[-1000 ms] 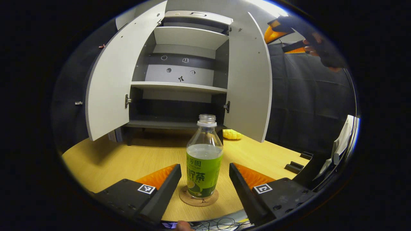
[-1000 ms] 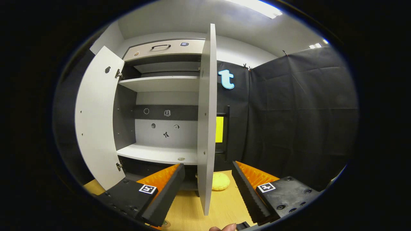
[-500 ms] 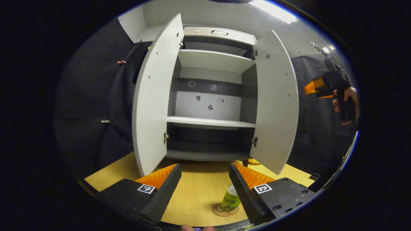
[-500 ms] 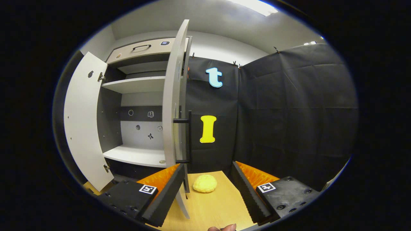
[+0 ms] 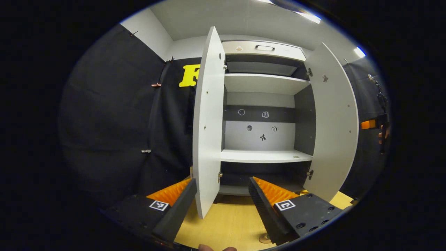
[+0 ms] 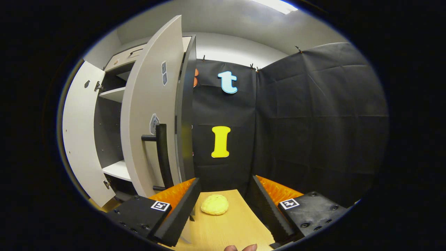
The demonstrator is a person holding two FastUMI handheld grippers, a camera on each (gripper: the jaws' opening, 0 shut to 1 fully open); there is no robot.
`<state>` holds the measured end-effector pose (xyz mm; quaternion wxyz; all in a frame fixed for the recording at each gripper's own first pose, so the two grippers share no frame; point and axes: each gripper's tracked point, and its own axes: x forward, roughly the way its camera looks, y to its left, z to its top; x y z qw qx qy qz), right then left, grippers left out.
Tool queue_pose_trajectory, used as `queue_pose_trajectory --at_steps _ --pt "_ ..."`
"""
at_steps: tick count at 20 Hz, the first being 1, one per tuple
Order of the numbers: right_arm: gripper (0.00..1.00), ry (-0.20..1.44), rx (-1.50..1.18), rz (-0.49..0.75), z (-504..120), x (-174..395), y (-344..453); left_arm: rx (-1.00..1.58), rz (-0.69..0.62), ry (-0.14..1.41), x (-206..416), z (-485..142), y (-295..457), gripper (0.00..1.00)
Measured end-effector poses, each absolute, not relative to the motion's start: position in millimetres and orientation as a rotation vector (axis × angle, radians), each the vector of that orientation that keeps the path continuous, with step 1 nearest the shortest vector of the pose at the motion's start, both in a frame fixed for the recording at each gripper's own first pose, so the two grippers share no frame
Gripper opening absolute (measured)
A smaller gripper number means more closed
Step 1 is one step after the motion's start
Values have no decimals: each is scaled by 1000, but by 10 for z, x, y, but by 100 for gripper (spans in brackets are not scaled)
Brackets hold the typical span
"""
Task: Grasp the bottle in the cabinet with the left hand and place it on the coaster, then close the right door with the right hand and the left door with the left hand.
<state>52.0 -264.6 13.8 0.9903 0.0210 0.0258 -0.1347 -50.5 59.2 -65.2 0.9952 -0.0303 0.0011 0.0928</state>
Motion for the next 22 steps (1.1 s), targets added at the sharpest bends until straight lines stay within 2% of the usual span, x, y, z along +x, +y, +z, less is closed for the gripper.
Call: queue_pose_trajectory --at_steps 5,7,11,22 --pt "98 27 7 -245 200 826 -2573 -70 251 37 -542 -664 797 95" --pt "94 11 10 -242 233 868 -2610 -77 271 47 -575 -696 853 95" --pt "94 31 70 -213 186 886 -2535 -78 291 60 -624 -738 927 95" --pt "97 40 94 -52 187 1060 -1540 -67 316 49 -672 -729 1092 95"
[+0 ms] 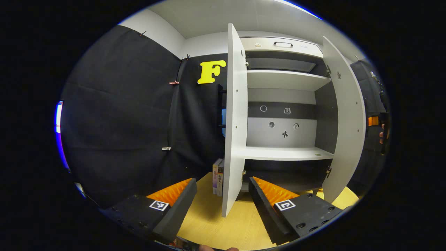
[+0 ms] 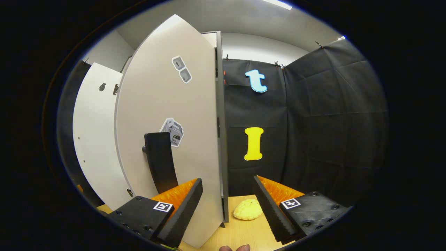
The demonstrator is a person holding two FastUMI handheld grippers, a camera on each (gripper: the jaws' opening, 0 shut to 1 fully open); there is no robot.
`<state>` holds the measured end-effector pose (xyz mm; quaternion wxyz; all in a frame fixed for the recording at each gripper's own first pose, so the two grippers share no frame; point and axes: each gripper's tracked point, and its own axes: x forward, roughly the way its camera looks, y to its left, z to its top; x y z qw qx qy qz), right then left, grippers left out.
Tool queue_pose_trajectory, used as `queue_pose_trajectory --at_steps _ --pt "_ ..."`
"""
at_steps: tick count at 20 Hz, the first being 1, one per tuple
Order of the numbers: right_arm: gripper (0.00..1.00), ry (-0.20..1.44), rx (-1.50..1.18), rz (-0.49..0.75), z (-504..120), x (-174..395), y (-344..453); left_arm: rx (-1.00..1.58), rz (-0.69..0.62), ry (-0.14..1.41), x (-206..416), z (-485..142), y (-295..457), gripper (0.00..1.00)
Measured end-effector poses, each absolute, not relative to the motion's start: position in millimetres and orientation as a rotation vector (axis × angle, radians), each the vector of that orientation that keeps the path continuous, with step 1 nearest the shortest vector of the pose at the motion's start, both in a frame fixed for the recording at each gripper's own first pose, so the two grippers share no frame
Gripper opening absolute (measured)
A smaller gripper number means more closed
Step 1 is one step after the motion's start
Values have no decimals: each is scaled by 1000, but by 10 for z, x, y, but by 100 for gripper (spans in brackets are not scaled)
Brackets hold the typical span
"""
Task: Grasp the bottle in the cabinet with the left hand and place it on the coaster, then close the right door with the right hand and the left door with the left hand.
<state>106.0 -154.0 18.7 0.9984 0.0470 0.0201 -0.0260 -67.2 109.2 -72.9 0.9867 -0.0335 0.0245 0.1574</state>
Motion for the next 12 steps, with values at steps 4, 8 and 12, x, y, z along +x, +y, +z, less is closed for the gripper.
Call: queue_pose_trajectory --at_steps 4,8,12 --pt "97 43 104 -25 176 1150 -1249 -71 322 50 -682 -753 1166 95" --pt "97 61 100 29 122 1316 -891 -61 337 51 -702 -753 1244 95" --pt "97 69 98 48 24 1489 -588 -65 347 42 -732 -708 1395 95"
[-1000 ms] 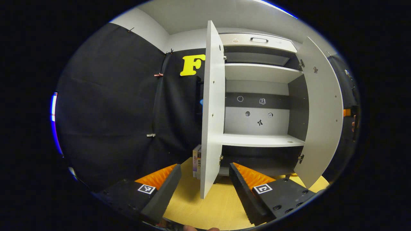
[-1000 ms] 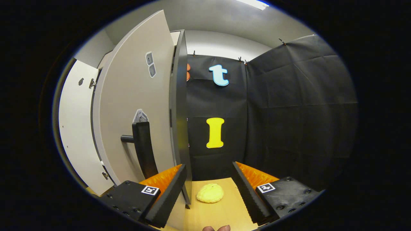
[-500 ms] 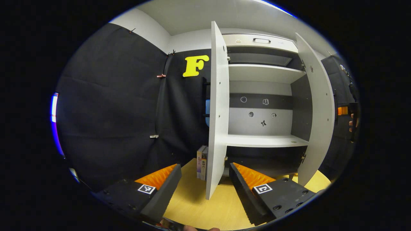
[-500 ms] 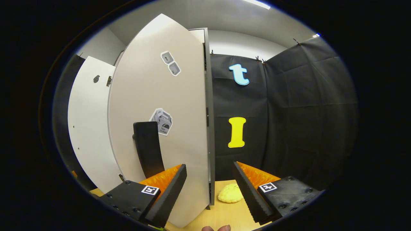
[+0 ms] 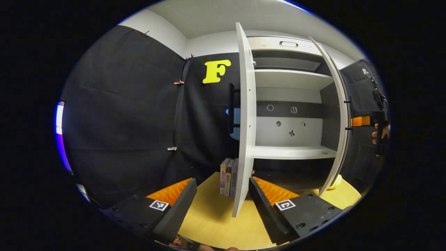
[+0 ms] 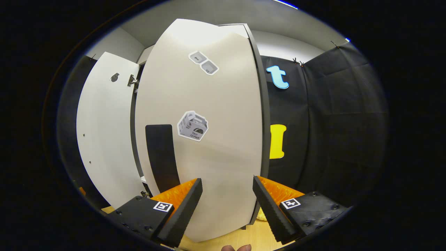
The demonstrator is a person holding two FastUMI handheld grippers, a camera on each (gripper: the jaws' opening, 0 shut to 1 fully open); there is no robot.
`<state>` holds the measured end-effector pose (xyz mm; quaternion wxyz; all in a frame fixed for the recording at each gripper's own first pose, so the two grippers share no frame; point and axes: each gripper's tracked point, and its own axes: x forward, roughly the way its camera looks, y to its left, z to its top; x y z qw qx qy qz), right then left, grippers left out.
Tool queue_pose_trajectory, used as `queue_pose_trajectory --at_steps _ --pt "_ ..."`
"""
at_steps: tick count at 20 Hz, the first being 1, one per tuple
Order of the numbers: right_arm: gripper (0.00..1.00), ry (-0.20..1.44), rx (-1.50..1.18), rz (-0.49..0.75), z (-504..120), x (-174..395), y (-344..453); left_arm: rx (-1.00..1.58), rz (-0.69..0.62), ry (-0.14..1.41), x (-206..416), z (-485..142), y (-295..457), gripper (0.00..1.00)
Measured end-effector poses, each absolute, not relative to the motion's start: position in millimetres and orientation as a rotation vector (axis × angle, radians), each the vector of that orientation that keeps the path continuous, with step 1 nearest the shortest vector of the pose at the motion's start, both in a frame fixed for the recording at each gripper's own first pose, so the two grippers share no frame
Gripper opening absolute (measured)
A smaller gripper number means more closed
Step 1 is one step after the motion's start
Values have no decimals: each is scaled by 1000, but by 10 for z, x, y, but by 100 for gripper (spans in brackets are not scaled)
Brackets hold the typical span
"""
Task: Grasp the bottle in the cabinet with the left hand and place it on the coaster, then close the right door with the right hand and the left door with the left hand.
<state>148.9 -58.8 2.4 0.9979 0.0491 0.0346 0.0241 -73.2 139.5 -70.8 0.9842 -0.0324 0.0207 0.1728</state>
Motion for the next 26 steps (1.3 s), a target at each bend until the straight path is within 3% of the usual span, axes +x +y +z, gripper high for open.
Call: queue_pose_trajectory --at_steps 9,13,26 --pt "94 38 88 30 142 1404 -498 -72 265 -15 -579 -439 1583 95" --pt "94 26 60 17 202 1174 -489 -25 268 40 -424 -451 1813 95" --pt "96 16 -27 -104 290 707 -654 3 231 -13 572 23 2554 95"
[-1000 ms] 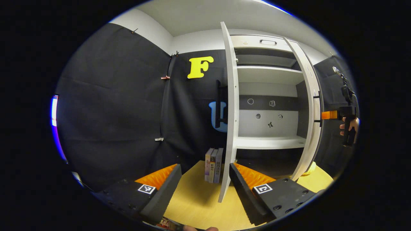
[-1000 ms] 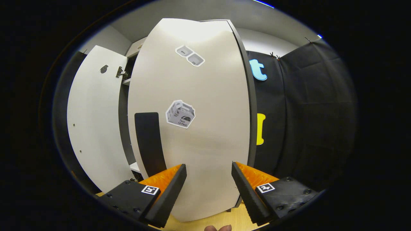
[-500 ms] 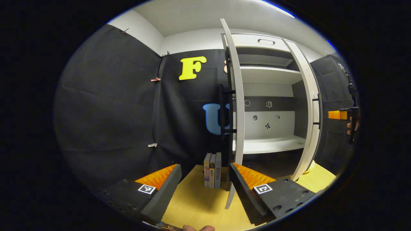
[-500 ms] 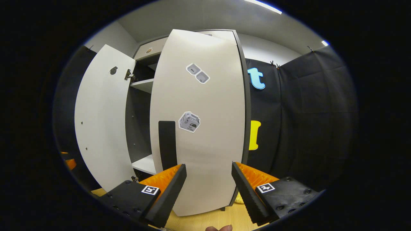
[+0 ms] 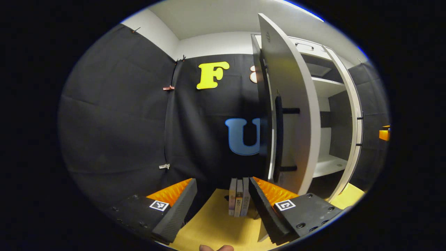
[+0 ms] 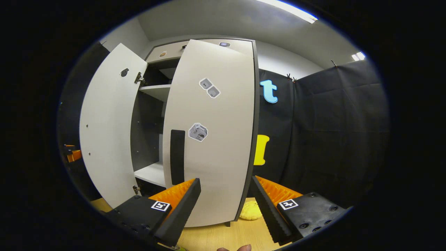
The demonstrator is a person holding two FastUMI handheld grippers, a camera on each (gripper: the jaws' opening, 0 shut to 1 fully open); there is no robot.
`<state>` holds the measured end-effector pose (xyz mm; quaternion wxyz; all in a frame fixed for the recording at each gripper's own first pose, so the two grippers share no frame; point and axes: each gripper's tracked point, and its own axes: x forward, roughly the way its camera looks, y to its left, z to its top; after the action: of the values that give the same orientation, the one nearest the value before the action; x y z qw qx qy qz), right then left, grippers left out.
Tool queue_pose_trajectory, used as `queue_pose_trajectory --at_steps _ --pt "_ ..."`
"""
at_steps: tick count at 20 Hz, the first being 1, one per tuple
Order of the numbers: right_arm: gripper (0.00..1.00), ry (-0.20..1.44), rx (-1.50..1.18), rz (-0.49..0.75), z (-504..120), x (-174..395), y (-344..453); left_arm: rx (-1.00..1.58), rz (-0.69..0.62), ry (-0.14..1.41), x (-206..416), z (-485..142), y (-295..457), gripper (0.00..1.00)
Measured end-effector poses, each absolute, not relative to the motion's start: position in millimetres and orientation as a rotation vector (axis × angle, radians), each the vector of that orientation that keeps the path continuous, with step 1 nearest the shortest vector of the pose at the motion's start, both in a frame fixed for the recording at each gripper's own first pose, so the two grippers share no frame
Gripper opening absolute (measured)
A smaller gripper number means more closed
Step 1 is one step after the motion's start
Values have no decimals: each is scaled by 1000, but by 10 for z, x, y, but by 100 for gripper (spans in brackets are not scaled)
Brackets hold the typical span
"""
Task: Grasp the bottle in the cabinet with the left hand and place it on the coaster, then close the right door with the right hand and the left door with the left hand.
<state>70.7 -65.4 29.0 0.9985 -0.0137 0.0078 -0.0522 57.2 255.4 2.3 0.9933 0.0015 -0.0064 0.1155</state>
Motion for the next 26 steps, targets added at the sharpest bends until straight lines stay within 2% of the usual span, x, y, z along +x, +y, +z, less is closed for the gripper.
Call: queue_pose_trajectory --at_steps 4,5,11,12,21,23,24,26 --pt "96 24 -29 -131 258 703 -689 -4 183 -24 809 115 2432 95" --pt "96 23 -28 -134 259 699 -694 -1 178 -28 744 127 2391 90" --pt "97 27 -7 -129 217 723 -722 -25 127 -13 749 113 2010 89" --pt "97 30 -1 -124 211 720 -731 -29 118 -14 751 124 1901 93" --pt "97 61 57 -108 159 752 -916 -16 53 -26 983 214 923 94" --pt "97 60 80 -105 186 761 -918 -25 30 -31 1074 218 747 91" --pt "96 64 83 -101 176 776 -916 -32 24 -28 1123 194 697 97" --pt "97 75 89 -94 158 798 -909 -48 12 -18 1219 154 611 93"
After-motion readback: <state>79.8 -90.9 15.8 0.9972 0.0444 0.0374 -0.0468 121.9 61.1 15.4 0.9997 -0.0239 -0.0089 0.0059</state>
